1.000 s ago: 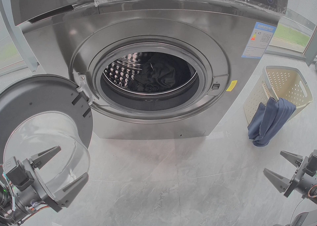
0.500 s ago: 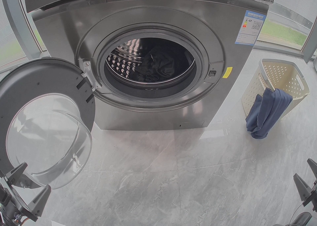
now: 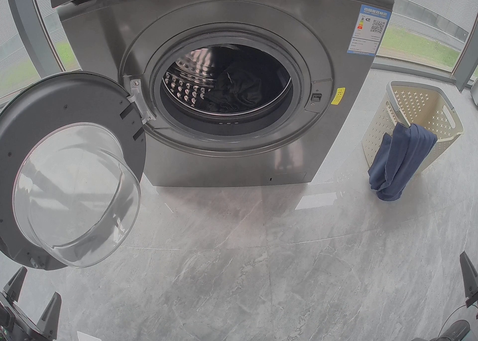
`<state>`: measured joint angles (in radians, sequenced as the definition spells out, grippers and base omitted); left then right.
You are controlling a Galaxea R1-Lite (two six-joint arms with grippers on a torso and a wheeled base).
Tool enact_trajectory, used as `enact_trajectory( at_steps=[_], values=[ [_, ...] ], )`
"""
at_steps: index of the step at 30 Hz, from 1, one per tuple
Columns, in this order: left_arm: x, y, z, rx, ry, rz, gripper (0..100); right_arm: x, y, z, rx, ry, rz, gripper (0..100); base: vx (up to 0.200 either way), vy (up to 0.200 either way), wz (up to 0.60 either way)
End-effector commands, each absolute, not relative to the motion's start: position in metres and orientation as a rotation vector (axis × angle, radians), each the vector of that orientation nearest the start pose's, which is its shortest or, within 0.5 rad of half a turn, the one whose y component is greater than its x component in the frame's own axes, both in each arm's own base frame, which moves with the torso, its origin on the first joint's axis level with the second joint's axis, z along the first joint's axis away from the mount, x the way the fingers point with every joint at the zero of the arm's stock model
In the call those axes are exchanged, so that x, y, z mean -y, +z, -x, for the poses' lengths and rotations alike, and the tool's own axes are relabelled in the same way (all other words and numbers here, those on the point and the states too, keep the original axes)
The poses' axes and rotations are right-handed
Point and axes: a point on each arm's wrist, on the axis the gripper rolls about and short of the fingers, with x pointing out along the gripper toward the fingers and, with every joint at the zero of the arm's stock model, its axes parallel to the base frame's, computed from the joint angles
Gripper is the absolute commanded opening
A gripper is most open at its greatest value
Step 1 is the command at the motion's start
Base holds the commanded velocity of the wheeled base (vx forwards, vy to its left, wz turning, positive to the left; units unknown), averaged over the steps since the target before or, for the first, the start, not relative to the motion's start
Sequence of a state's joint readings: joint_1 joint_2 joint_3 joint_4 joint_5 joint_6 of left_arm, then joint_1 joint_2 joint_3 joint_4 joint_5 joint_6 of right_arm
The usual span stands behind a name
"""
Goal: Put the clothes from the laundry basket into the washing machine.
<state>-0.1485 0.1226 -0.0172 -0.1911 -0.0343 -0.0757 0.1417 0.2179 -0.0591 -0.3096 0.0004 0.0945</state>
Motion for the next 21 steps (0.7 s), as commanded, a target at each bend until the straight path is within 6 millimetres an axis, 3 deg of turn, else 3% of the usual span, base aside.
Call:
enact_trajectory(
  at_steps=[1,6,8,17,21],
  values=[
    [-0.001,0.091,0.015,0.036,-0.091,0.083,100,0.001,0.115,0.014,0.176,0.092,-0.089,100,0.000,0.000,0.00],
    [0.000,0.082,0.022,0.048,0.013,0.044,100,0.000,0.080,0.023,0.030,-0.031,-0.069,100,0.000,0.000,0.00],
    [-0.001,0.082,0.022,0.048,0.065,0.047,100,0.002,0.078,0.023,0.029,-0.101,-0.055,100,0.000,0.000,0.00],
    [-0.004,0.082,0.022,0.036,0.205,-0.104,100,0.001,0.076,0.023,0.002,-0.044,-0.002,100,0.000,0.000,0.00],
    [-0.004,0.083,0.022,0.046,0.176,-0.096,100,0.001,0.076,0.023,0.003,-0.041,0.003,100,0.000,0.000,0.00]
  ],
)
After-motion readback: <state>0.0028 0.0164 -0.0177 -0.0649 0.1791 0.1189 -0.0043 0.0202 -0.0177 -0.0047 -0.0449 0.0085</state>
